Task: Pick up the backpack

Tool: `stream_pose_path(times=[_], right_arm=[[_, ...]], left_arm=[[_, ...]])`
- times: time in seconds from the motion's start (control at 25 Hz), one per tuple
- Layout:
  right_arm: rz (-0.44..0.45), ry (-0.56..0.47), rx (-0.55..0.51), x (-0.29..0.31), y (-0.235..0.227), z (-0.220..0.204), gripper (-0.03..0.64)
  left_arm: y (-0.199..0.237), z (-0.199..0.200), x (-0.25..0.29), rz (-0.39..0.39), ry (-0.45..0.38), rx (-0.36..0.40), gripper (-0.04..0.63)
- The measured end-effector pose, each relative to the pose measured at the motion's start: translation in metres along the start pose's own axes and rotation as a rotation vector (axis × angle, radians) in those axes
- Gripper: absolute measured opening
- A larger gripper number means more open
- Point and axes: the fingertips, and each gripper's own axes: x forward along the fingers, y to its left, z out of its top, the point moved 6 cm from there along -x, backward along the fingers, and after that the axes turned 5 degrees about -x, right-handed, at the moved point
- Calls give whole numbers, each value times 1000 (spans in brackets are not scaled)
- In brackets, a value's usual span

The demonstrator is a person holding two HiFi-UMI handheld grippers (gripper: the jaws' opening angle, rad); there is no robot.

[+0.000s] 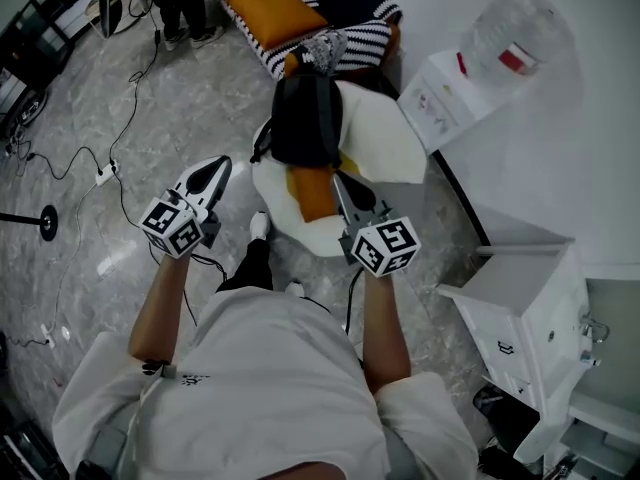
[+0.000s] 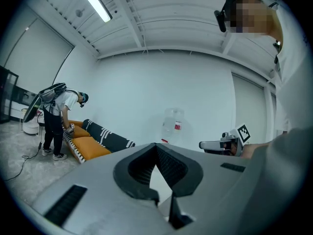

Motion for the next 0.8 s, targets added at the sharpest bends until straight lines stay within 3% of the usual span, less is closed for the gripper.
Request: stream_pose_path(times=[0.48, 0.8], right_arm=[[-74, -18, 59, 91, -63, 16, 5], [-137, 24, 70, 158, -103, 9, 5]], left_arm=[[93, 25, 97, -97, 80, -22, 0], [164, 27, 153, -145, 148, -28, 0]])
